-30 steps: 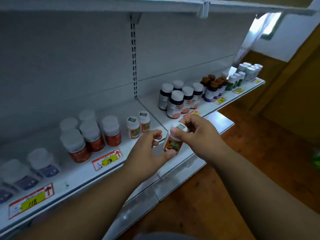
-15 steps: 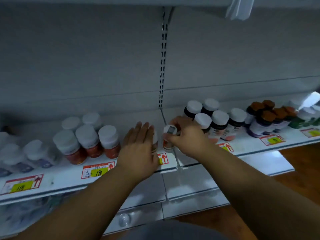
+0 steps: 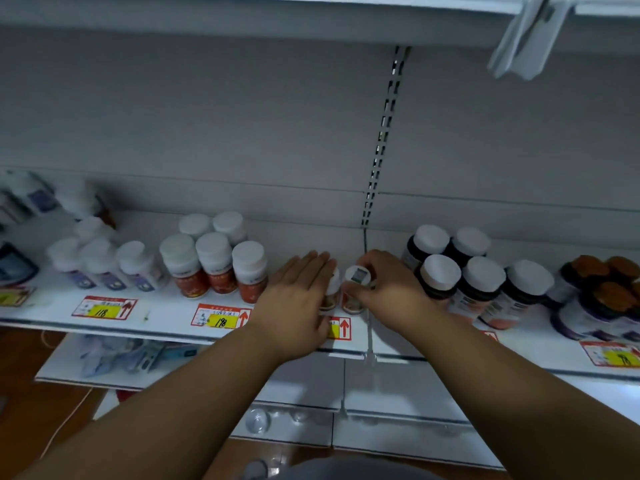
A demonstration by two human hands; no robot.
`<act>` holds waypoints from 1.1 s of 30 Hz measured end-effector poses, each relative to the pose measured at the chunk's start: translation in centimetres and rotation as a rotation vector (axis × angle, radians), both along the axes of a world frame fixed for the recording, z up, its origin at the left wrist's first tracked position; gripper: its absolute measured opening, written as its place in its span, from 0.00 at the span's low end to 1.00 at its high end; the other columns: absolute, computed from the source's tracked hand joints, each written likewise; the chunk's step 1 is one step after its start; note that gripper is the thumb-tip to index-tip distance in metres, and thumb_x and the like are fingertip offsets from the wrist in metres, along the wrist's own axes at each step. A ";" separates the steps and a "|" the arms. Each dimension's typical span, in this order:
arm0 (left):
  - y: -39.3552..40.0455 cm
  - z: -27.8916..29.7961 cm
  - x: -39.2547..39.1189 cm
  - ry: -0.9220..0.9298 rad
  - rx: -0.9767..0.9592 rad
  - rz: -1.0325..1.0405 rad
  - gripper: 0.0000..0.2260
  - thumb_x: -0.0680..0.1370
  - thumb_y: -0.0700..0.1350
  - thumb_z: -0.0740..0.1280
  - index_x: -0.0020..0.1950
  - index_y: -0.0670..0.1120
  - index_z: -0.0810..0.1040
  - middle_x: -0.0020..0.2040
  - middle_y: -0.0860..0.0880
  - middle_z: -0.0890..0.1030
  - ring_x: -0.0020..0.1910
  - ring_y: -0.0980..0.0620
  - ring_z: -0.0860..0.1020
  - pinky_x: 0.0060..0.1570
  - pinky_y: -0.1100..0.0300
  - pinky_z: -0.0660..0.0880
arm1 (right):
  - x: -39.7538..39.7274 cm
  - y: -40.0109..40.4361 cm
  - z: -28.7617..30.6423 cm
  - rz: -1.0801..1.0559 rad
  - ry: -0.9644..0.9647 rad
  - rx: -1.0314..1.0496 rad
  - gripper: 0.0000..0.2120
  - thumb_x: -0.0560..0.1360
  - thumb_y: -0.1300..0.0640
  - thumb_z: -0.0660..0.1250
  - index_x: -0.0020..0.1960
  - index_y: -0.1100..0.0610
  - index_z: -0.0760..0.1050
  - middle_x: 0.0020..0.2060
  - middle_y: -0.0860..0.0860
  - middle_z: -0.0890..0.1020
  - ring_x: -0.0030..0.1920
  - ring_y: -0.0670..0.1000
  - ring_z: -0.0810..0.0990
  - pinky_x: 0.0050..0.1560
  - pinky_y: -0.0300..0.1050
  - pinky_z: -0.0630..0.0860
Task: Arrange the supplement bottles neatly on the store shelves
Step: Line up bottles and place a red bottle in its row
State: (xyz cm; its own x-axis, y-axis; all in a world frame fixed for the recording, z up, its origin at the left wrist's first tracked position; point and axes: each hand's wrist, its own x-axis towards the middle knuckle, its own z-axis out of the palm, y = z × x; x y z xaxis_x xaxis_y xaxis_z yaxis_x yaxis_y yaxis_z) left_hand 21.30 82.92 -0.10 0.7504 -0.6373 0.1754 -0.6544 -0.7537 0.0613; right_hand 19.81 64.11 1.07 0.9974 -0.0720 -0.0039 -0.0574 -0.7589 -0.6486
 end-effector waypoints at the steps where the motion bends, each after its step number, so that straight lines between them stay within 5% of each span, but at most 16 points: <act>1: 0.0 0.1 0.0 0.014 -0.007 -0.007 0.35 0.67 0.52 0.62 0.74 0.42 0.65 0.73 0.43 0.68 0.72 0.44 0.65 0.71 0.49 0.60 | -0.1 0.1 -0.1 -0.008 -0.014 -0.005 0.16 0.71 0.47 0.73 0.52 0.54 0.73 0.47 0.49 0.75 0.48 0.48 0.74 0.42 0.38 0.66; 4: 0.2 0.9 -0.3 0.037 -0.085 -0.001 0.35 0.68 0.50 0.62 0.74 0.42 0.64 0.74 0.43 0.66 0.74 0.45 0.63 0.72 0.48 0.62 | -0.6 0.9 0.3 -0.037 -0.175 -0.035 0.23 0.72 0.46 0.72 0.61 0.56 0.73 0.54 0.50 0.74 0.54 0.48 0.74 0.51 0.37 0.67; 10: 2.8 2.2 -3.4 -0.031 -0.397 0.168 0.24 0.70 0.47 0.64 0.66 0.42 0.72 0.63 0.45 0.74 0.62 0.46 0.71 0.62 0.53 0.68 | -0.4 5.2 4.3 0.081 -0.447 -0.002 0.15 0.73 0.52 0.70 0.57 0.57 0.75 0.53 0.51 0.76 0.56 0.52 0.75 0.53 0.39 0.68; 19: 16.6 4.1 -6.5 -0.068 -0.587 0.422 0.17 0.72 0.46 0.68 0.61 0.52 0.73 0.53 0.58 0.74 0.54 0.56 0.71 0.53 0.63 0.64 | -1.8 21.2 9.3 0.318 -0.500 0.113 0.14 0.73 0.54 0.70 0.57 0.54 0.74 0.51 0.44 0.71 0.55 0.46 0.74 0.56 0.38 0.69; 23: 26.5 3.9 -8.4 -0.020 -0.612 0.556 0.19 0.74 0.48 0.66 0.65 0.54 0.72 0.57 0.56 0.76 0.58 0.57 0.71 0.57 0.59 0.70 | -2.4 31.4 9.4 0.419 -0.454 0.167 0.14 0.74 0.53 0.70 0.57 0.52 0.73 0.52 0.44 0.72 0.52 0.42 0.73 0.49 0.33 0.68; 28: 38.2 4.9 -9.7 -0.026 -0.604 0.656 0.16 0.75 0.49 0.65 0.62 0.56 0.71 0.52 0.59 0.73 0.54 0.59 0.70 0.51 0.60 0.70 | -3.3 43.4 8.9 0.511 -0.427 0.200 0.12 0.75 0.51 0.69 0.56 0.49 0.73 0.50 0.41 0.71 0.50 0.39 0.71 0.50 0.30 0.68; 33: 45.0 4.9 -7.4 0.038 -0.635 0.673 0.20 0.75 0.51 0.64 0.67 0.55 0.70 0.60 0.58 0.75 0.61 0.58 0.72 0.60 0.53 0.73 | -0.8 49.0 9.0 0.501 -0.390 0.151 0.10 0.75 0.50 0.69 0.56 0.48 0.74 0.50 0.42 0.71 0.49 0.39 0.71 0.48 0.26 0.65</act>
State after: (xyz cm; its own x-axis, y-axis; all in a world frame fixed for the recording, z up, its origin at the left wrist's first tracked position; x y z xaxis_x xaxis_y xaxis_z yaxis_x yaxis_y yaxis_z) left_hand 13.92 127.88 4.82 0.9400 0.1423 0.3102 -0.0797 -0.7921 0.6051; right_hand 18.99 113.13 10.12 0.8401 0.3750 0.3918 0.5411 -0.5313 -0.6518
